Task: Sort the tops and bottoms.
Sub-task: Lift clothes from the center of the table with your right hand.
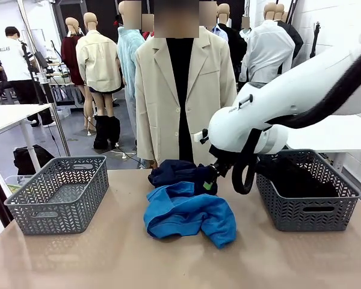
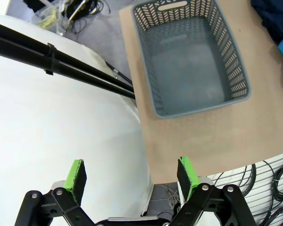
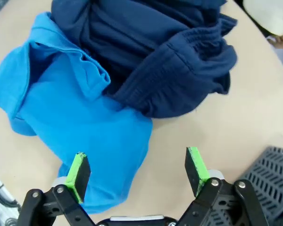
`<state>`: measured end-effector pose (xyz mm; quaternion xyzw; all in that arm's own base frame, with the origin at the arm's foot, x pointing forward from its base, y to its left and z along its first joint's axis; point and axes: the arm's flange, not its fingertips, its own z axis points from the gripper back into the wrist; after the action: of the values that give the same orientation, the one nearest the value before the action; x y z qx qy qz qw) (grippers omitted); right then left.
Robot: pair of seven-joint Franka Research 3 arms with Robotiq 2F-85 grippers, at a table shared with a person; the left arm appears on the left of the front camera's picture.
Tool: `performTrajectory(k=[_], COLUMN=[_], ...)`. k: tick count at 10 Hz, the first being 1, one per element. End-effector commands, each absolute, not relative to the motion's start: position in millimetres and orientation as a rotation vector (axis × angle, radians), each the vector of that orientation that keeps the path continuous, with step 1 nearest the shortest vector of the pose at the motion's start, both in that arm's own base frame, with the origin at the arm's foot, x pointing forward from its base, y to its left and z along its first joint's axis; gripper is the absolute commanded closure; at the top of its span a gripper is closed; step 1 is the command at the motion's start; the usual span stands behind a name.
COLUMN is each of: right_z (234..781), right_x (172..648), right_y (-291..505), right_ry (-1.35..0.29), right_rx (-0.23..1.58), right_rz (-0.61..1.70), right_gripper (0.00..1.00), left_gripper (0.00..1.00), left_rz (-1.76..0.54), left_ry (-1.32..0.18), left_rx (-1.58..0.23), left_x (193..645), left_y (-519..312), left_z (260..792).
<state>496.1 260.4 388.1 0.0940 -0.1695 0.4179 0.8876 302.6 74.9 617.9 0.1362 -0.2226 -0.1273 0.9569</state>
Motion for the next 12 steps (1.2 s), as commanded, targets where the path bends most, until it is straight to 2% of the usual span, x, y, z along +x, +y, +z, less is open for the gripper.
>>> performTrajectory(k=[1,4,7,12], right_z=[379,371,375,364], right_x=[521,546,566,584], right_y=[262,262,266,271], right_ry=[-0.351,-0.411,-0.463,-0.435], right_rx=[0.177,0.098,0.121,0.187], right_rz=[0.885,0.822,0.79,0.754], right_gripper=[0.0,0.0,0.0,0.0], left_gripper=[0.0,0.0,0.0,0.0], left_rz=[-0.246,-0.246,-0.246,-0.246], left_ry=[-0.463,-0.463,-0.463,-0.463], left_rx=[0.285,0.285,0.285,0.285], left_x=[304,304,304,304], left_y=[77,77,77,77], left_z=[617,617,617,617])
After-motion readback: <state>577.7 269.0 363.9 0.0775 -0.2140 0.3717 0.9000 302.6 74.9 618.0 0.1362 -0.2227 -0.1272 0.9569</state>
